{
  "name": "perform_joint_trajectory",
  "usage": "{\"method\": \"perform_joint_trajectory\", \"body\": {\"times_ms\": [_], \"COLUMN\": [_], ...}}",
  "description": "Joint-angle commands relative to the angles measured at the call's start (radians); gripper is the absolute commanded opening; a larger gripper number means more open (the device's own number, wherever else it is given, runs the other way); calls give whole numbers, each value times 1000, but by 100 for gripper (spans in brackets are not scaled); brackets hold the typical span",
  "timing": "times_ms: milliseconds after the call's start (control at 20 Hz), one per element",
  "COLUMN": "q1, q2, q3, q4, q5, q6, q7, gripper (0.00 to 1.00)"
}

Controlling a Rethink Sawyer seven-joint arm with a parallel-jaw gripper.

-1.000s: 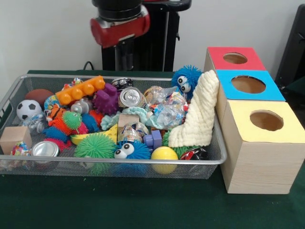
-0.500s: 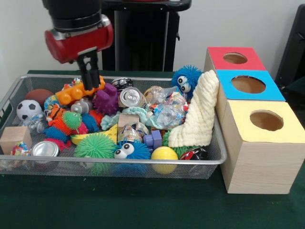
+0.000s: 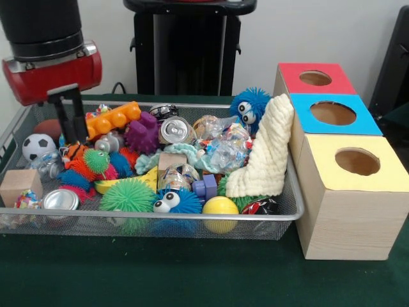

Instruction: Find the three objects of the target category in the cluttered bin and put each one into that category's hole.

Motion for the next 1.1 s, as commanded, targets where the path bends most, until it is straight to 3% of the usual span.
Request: {"method": "perform_joint_trajectory", "body": {"times_ms": [50, 350, 600, 1050, 1100], "q1": [-12, -17, -27, -32, -31], "q2": [49, 47, 67, 88, 91], "q3": [24, -5, 5, -22, -20], "q4": [-60, -39, -53, -50, -54], "q5": [-106, -139, -156, -184, -189], "q6": [104, 121, 150, 187, 201], "q7": [-386, -354, -411, -435, -456], "gripper": [0, 0, 0, 0, 100]}}
